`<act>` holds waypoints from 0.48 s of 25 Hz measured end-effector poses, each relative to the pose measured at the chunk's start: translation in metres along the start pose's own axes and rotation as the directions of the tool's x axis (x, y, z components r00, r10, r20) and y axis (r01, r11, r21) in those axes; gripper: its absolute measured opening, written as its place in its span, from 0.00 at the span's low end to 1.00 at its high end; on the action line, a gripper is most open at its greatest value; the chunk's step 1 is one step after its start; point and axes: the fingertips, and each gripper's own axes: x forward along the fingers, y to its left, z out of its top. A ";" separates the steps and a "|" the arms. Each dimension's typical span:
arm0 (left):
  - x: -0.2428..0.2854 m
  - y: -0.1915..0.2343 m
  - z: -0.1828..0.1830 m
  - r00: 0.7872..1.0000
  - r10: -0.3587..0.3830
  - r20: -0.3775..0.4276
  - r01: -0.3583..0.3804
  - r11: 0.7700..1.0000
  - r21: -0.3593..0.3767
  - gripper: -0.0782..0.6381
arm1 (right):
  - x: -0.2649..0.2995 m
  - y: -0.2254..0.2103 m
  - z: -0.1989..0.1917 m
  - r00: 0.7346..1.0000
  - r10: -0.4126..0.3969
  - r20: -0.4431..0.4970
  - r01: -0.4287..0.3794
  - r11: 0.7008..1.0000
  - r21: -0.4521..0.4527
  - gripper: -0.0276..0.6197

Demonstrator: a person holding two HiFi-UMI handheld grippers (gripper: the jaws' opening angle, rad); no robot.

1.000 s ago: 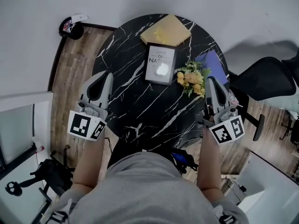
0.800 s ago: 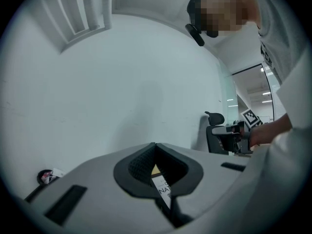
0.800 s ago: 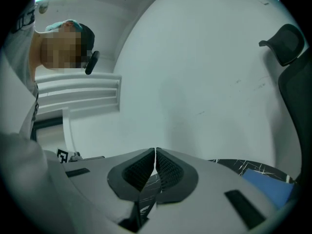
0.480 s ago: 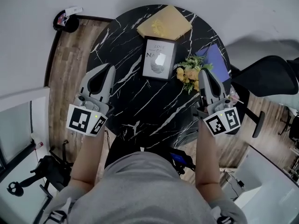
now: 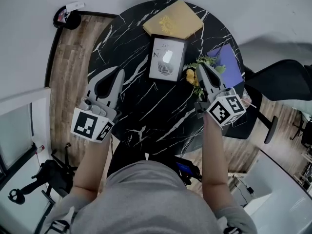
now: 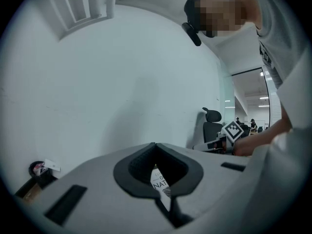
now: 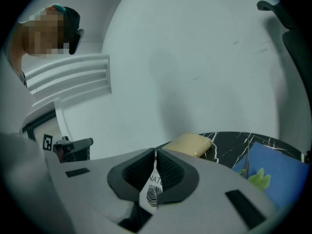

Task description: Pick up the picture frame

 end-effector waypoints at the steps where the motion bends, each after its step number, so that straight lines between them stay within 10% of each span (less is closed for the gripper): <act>1: 0.000 0.000 -0.001 1.000 0.000 -0.001 0.000 1.000 -0.002 0.12 | 0.004 -0.003 -0.006 1.000 -0.001 -0.021 0.001 1.000 0.004 0.09; 12: 0.004 -0.005 -0.022 1.000 -0.016 -0.023 0.015 0.999 -0.045 0.12 | 0.035 -0.036 -0.061 0.988 -0.035 -0.151 0.049 0.995 0.088 0.09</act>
